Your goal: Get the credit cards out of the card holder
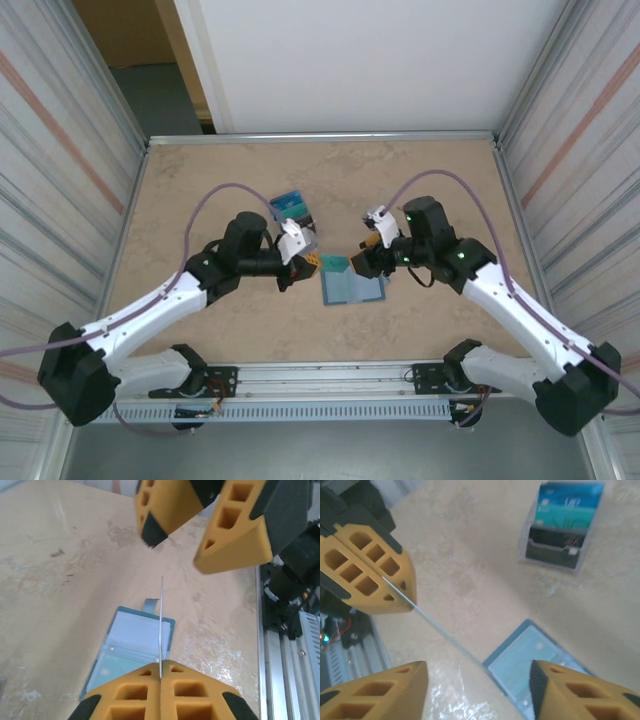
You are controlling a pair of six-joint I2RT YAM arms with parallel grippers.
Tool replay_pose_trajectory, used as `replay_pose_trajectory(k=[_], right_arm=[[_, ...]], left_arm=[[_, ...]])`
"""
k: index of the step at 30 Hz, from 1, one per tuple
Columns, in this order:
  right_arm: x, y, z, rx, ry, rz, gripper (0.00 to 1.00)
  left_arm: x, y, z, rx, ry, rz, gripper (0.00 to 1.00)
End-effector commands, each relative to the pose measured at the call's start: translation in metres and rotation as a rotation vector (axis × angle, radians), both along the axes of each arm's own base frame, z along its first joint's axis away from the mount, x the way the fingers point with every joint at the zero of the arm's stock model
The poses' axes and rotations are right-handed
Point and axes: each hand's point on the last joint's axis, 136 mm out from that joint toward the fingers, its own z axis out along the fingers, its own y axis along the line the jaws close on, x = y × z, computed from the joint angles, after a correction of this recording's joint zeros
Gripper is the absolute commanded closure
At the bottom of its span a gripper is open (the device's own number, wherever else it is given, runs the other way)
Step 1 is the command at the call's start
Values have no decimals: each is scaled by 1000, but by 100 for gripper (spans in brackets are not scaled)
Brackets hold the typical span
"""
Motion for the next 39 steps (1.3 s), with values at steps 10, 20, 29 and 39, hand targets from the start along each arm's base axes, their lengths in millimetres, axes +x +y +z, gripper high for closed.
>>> replay_pose_trajectory(k=[10,20,29,39], right_arm=[[-2,5,44,405,-13,-26,36],[-1,19,52,457,-5,56,39],[-10,36,65,498,-2,183,51],[-23,56,59,470,29,276,67]], left_arm=[[8,16,55,-360,162,202,100],[-12,12,81,-446,181,69,100],[-12,12,82,-450,182,67,100],[-8,14,85,-462,158,88,100]])
